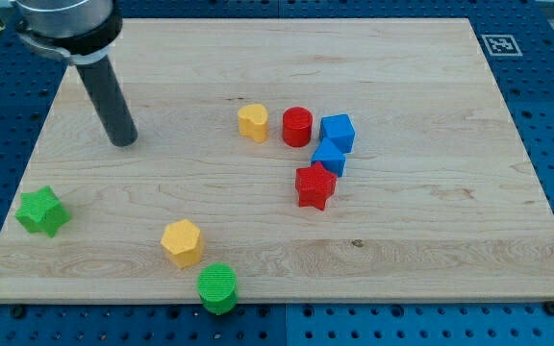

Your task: Slide the green star a bit right

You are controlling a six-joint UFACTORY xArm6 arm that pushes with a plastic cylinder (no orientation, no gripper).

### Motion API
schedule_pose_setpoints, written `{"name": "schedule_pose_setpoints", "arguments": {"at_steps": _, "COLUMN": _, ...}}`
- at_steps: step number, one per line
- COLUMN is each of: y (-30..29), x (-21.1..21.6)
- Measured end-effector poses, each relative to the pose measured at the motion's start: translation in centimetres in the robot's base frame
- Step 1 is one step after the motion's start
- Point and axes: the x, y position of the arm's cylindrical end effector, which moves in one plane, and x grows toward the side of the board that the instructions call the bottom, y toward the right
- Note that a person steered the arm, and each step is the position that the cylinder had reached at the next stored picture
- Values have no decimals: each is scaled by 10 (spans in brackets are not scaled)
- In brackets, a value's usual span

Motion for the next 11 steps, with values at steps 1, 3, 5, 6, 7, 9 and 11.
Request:
{"name": "schedule_pose_setpoints", "arguments": {"at_steps": 1, "y": -33, "x": 0}}
{"name": "schedule_pose_setpoints", "arguments": {"at_steps": 3, "y": -84, "x": 11}}
{"name": "schedule_pose_setpoints", "arguments": {"at_steps": 5, "y": -93, "x": 63}}
{"name": "schedule_pose_setpoints", "arguments": {"at_steps": 6, "y": -93, "x": 80}}
{"name": "schedule_pose_setpoints", "arguments": {"at_steps": 7, "y": -92, "x": 82}}
{"name": "schedule_pose_setpoints", "arguments": {"at_steps": 9, "y": -87, "x": 105}}
{"name": "schedule_pose_setpoints", "arguments": {"at_steps": 11, "y": -68, "x": 116}}
